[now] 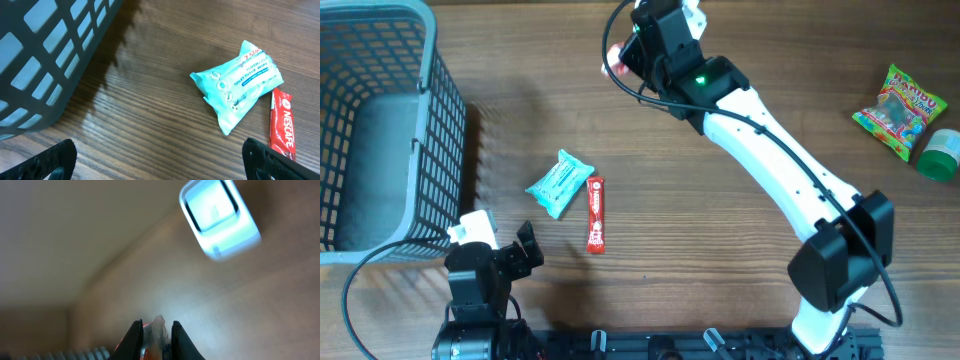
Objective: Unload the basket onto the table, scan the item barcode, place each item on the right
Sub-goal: 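Raise the Kleenex pack to the scanner with the right gripper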
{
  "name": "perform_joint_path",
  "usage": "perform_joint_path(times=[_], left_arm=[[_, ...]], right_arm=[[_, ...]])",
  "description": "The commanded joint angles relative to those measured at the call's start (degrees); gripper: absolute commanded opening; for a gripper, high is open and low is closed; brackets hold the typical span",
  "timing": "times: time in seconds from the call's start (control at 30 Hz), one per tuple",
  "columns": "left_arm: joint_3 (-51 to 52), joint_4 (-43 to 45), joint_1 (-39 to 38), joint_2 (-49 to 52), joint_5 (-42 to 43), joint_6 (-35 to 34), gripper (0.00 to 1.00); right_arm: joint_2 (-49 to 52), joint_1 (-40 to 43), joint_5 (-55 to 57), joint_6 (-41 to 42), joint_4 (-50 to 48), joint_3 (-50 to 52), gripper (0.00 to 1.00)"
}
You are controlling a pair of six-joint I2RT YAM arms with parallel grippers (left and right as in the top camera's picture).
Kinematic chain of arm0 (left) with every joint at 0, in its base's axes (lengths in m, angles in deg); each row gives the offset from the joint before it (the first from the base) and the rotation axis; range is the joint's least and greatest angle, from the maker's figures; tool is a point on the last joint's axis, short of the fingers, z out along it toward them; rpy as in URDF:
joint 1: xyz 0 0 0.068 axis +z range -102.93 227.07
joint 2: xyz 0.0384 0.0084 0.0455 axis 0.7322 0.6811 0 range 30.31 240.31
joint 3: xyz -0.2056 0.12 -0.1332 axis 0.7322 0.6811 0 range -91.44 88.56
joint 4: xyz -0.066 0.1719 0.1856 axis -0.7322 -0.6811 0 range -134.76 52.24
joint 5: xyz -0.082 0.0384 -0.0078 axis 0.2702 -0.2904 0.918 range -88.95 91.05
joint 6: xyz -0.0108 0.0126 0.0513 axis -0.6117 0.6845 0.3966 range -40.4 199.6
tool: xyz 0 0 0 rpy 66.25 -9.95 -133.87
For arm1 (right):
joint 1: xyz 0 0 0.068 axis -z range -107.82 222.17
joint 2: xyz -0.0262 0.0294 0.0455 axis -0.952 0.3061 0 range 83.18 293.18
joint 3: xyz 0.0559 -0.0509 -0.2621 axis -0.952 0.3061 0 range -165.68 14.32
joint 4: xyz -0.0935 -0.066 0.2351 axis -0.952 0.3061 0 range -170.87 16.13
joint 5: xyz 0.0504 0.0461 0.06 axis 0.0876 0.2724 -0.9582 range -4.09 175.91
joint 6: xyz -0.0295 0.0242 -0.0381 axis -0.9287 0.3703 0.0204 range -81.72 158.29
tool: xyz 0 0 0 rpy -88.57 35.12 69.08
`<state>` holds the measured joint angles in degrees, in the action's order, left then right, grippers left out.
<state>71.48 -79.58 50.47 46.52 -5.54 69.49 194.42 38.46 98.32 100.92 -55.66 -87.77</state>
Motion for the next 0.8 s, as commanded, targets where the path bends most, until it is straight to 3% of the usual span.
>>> perform_joint_path(times=[0.0,0.2,0.53,0.77], left_arm=[[0.15,0.13,-0.02,-0.11,-0.57,0.70,1.00],[0.15,0.13,-0.02,-0.11,-0.57,0.70,1.00],[0.15,0.13,-0.02,-0.11,-0.57,0.70,1.00],[0.15,0.13,-0.02,-0.11,-0.57,0.70,1.00]], right_arm=[[6.93,1.38,8.41,-3.13,-9.11,1.11,0.05],[15.61,4.74,4.61,-14.01,-33.18,1.11,0.05],[31.28,10.86,-4.46,-14.40,-62.25,1.07,0.05],[33.66,11.02,-10.16,-16.81,-65.68,1.01,0.05]])
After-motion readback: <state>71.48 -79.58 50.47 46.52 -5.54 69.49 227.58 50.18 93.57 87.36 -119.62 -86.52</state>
